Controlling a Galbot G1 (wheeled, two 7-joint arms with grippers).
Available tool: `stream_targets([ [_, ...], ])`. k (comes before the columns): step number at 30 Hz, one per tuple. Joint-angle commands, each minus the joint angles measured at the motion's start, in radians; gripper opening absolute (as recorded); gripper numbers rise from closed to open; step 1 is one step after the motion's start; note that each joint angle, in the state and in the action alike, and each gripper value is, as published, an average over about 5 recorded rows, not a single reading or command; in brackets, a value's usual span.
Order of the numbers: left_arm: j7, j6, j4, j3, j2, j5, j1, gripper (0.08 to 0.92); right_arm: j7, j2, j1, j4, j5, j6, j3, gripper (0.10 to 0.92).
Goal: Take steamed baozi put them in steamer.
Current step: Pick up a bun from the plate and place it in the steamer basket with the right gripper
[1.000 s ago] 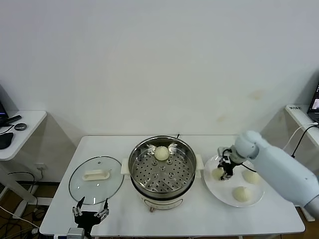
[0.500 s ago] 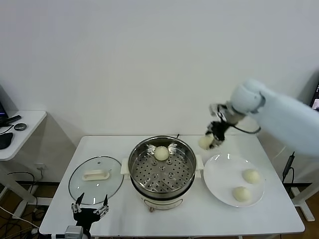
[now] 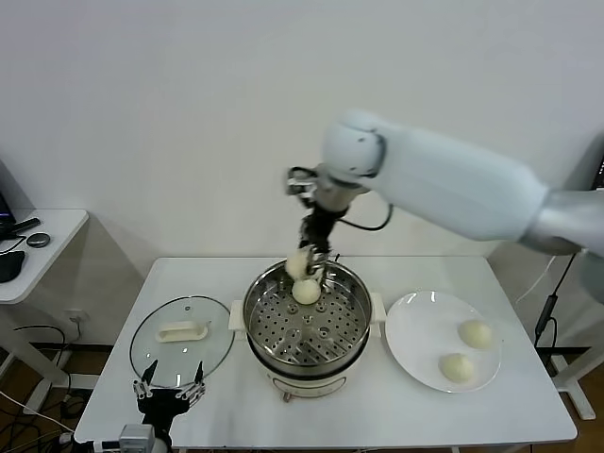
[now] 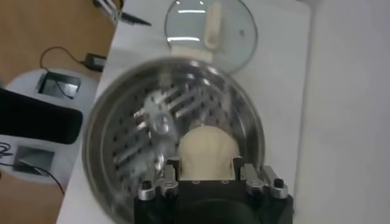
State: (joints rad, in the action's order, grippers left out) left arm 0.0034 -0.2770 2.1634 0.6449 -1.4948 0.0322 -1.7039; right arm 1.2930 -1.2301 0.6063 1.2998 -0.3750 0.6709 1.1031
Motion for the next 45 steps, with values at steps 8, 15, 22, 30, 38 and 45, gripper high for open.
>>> stream_targets([
  [8,-0.003,-0.001,-0.004,0.0,-0.001,-0.009,0.01,0.823,-0.066,-0.269,-0.164,-0.151,0.129,0.056,0.09,0.518],
  [15,-0.003,-0.001,-0.009,-0.009,-0.006,-0.007,0.012,0.823,-0.077,-0.272,-0.207,-0.162,0.178,0.056,0.08,0.521],
  [22,-0.002,-0.001,-0.01,-0.003,-0.006,-0.009,0.016,0.823,-0.093,-0.276,-0.23,-0.172,0.196,0.056,0.06,0.519],
  [30,-0.002,-0.001,-0.014,-0.004,-0.009,-0.009,0.02,0.823,-0.102,-0.25,-0.241,-0.138,0.199,0.057,0.052,0.527],
  [38,0.0,-0.001,-0.024,-0.009,-0.017,-0.006,0.026,0.823,-0.112,-0.163,-0.234,-0.046,0.195,0.057,0.014,0.682],
  [45,0.013,-0.005,-0.019,-0.006,-0.019,-0.001,0.034,0.823,-0.11,0.052,-0.13,0.141,0.168,0.055,-0.075,0.816],
])
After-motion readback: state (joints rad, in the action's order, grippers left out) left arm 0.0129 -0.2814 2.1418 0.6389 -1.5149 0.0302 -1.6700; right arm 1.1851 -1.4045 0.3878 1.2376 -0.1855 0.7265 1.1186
